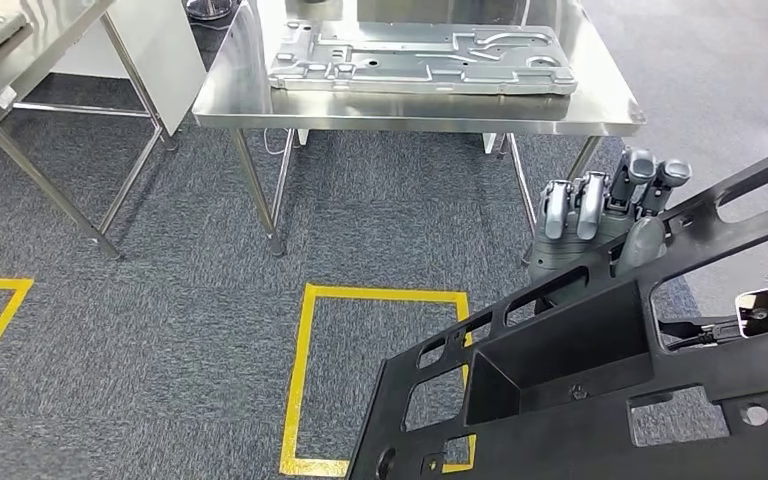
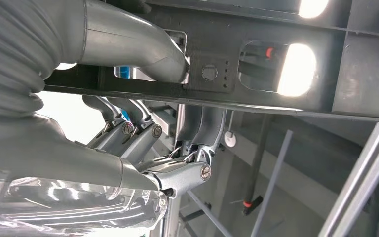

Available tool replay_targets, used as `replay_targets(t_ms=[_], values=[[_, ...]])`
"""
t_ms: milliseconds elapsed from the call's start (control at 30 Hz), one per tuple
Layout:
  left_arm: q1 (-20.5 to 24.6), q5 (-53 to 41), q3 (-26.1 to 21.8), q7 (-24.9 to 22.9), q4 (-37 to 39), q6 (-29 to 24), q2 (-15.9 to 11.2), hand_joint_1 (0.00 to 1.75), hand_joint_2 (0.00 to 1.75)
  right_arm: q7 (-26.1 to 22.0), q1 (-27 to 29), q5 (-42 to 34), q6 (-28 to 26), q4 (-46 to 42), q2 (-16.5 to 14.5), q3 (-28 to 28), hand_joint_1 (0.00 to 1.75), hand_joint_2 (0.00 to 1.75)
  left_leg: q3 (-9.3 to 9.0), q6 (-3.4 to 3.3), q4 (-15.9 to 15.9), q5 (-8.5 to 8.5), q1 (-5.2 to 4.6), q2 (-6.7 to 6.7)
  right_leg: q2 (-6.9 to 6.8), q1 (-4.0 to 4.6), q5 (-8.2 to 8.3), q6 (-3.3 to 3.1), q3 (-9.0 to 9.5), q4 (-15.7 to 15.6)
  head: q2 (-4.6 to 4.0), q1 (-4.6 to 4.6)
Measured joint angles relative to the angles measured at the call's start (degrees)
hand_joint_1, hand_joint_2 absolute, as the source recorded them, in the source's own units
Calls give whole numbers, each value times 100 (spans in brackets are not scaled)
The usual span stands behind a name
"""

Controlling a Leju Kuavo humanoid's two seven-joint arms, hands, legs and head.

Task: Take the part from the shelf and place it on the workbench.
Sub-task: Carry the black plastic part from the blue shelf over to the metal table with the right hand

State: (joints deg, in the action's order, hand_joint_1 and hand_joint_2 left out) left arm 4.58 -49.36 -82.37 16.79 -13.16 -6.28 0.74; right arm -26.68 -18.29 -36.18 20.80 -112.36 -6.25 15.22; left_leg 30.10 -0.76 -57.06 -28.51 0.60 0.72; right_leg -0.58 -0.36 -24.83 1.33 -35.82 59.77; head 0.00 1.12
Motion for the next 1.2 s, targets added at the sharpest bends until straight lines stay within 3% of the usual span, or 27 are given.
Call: replay_targets(t_ms=[33, 133, 200, 233, 300, 333, 367, 400, 467, 500, 533, 600, 667, 733, 800, 867, 900, 933, 1000, 1033, 1067, 1133, 1200], values=[[2, -2, 2, 9, 0, 0, -5, 0, 175, -4, -2, 3, -7, -1, 0, 0, 175, 175, -16, 33, 2, -28, -6, 6, -19, 22, 7, -38, 80, -165, 0, -2], [17, -11, 14, 24, -2, 1, -27, 0, 175, -23, -1, 20, -26, -11, -2, 1, 175, 175, -95, 127, 31, -98, -4, 43, 20, 33, -72, -140, 152, -232, 0, -4], [28, -21, 33, 32, -4, 2, -43, 0, 175, -43, -10, 39, -28, -25, -5, 5, 175, 175, -22, 178, -248, -231, 4, 26, 38, 4, -115, -217, 294, -306, 0, -33], [26, -25, 40, 34, -4, 3, -52, 0, 175, -50, -12, 49, -29, -28, -7, 9, 175, 175, 148, 196, -580, -353, 13, 3, 42, -1, -147, -248, 365, -328, 1, -50], [12, -29, 48, 34, -4, 3, -68, 0, 175, -58, 0, 58, -34, -26, -8, 13, 175, 175, 687, 225, -1415, -593, 13, -19, 67, 5, -236, -284, 465, -333, 1, -68], [0, -28, 50, 33, -4, 3, -72, 0, 175, -60, 13, 60, -36, -25, -8, 14, 175, 175, 915, 232, -1678, -590, 13, -20, 89, 9, -289, -285, 522, -333, 1, -72], [-12, -29, 52, 33, -4, 3, -72, 0, 175, -60, 23, 60, -37, -25, -7, 14, 175, 175, 1047, 231, -1725, -453, 13, -20, 113, 11, -348, -281, 594, -333, 1, -70], [-22, -28, 53, 32, -4, 3, -73, 0, 175, -60, 28, 61, -37, -25, -7, 16, 175, 175, 1058, 222, -1526, -189, 13, -21, 133, 12, -416, -272, 685, -333, 1, -72], [-33, -27, 54, 32, -4, 3, -82, 0, 175, -67, 29, 67, -36, -22, -8, 19, 175, 175, 857, 178, -770, 400, -1, -30, 154, 20, -569, -238, 877, -338, 0, -67], [-33, -25, 55, 32, -4, 2, -88, 0, 175, -74, 29, 72, -36, -18, -8, 23, 175, 175, 731, 148, -447, 538, -17, -36, 164, 25, -637, -209, 942, -339, 0, -67], [-30, -22, 56, 32, -4, 0, -94, 0, 175, -82, 29, 77, -35, -14, -8, 29, 175, 175, 648, 114, -264, 562, -37, -41, 171, 27, -687, -176, 982, -353, 0, -62], [-21, -18, 57, 33, -4, -6, -102, 0, 175, -96, 28, 90, -35, -8, -8, 44, 175, 175, 555, 36, -145, 433, -55, -44, 182, 26, -701, -95, 1017, -332, 1, -61], [-18, -11, 58, 36, -4, -13, -107, 0, 175, -110, 26, 101, -34, -7, -9, 58, 175, 175, 439, -43, -67, 365, -34, -52, 158, 19, -630, -24, 928, -73, 1, -56], [-18, -2, 58, 40, -4, -25, -107, 0, 175, -133, 23, 108, -34, -5, -8, 74, 175, 175, 287, -98, -3, 292, -11, -59, 131, 6, -656, 37, 544, 538, 1, -46], [-21, 2, 58, 43, -4, -38, -107, 0, 175, -157, 32, 119, -35, 4, -8, 86, 175, 175, 161, -118, 10, 182, -8, -61, 121, -16, -927, 83, -8, 1206, 1, -39], [-29, 3, 58, 43, -4, -41, -105, 0, 175, -169, 41, 131, -37, 18, -9, 92, 175, 175, -3, -104, 10, 43, -2, -68, 110, -39, -1133, 107, -393, 1418, 1, -38], [-31, 3, 58, 44, -4, -41, -104, 0, 175, -172, 42, 138, -37, 23, -9, 95, 175, 175, -105, -90, 10, -31, 4, -73, 99, -44, -1066, 111, -456, 1269, 1, -39], [-30, 3, 58, 44, -4, -41, -103, 0, 175, -173, 41, 145, -37, 25, -9, 99, 175, 175, -219, -72, 10, -114, 10, -76, 84, -45, -843, 103, -442, 957, 1, -38], [-30, 4, 57, 46, -4, -41, -102, 0, 175, -176, 43, 155, -40, 36, -8, 107, 175, 175, -397, -23, 21, -277, 8, -80, 34, -31, -143, 56, -352, 256, 0, -34], [-28, 4, 57, 46, -4, -42, -102, 0, 175, -179, 45, 160, -42, 43, -8, 111, 175, 175, -458, 11, 37, -350, 3, -79, 20, -14, 112, 19, -317, 38, 0, -37], [-24, 5, 57, 48, -4, -42, -102, 0, 175, -180, 46, 163, -44, 48, -8, 116, 175, 175, -512, 49, 50, -391, -4, -74, 19, -3, 245, -26, -299, -63, 0, -40], [-9, 5, 58, 52, -4, -42, -103, 0, 175, -182, 37, 167, -44, 48, -10, 132, 175, 175, -562, 131, -34, -381, -11, -60, 54, 6, 205, -114, -228, -98, 1, -49], [5, 3, 59, 55, -4, -40, -100, 0, 175, -184, 26, 167, -44, 46, -13, 147, 175, 175, -343, 203, -591, -305, -8, -51, 71, -2, 127, -199, -81, -158, 1, -58]])
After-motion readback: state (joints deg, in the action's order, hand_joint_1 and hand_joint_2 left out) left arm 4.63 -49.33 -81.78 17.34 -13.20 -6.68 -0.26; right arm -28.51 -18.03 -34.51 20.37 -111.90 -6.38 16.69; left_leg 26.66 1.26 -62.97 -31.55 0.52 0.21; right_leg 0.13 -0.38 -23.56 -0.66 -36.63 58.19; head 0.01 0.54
